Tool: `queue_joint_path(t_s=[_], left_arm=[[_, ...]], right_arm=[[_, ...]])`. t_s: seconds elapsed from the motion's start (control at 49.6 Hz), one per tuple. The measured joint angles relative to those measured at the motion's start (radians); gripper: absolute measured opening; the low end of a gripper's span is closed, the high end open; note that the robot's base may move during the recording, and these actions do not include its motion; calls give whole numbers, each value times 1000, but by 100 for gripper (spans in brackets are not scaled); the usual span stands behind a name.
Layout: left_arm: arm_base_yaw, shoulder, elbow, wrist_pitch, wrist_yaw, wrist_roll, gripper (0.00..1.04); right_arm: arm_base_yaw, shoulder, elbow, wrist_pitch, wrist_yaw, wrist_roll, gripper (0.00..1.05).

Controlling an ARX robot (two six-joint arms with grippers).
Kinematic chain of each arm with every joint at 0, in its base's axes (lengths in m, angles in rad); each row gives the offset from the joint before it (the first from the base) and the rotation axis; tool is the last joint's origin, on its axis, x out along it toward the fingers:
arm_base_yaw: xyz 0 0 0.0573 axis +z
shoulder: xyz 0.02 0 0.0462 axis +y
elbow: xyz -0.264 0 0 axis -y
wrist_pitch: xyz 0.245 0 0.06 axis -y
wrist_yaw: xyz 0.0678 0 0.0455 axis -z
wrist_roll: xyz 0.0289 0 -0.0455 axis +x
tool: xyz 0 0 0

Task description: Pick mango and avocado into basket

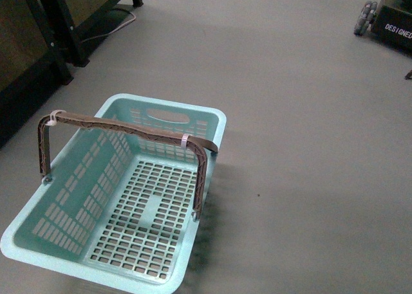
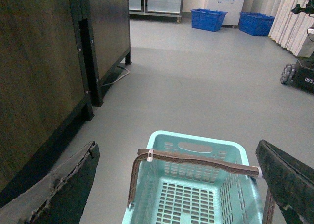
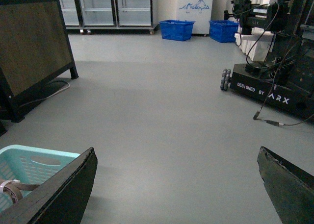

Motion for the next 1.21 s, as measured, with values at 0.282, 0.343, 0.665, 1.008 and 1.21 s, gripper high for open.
queue_joint_path(t_s=[0.282,0.343,0.665,1.008,1.21], left_arm=[[0,0,0,0,0,0,97],[0,0,0,0,0,0,97],[0,0,0,0,0,0,97],[-119,508,113,51,-167,-491,97],[-200,1205,267,446,-118,-926,97]], right_arm=[[0,0,0,0,0,0,97],[0,0,0,0,0,0,97],[0,0,0,0,0,0,97],[0,0,0,0,0,0,97],[0,0,0,0,0,0,97]])
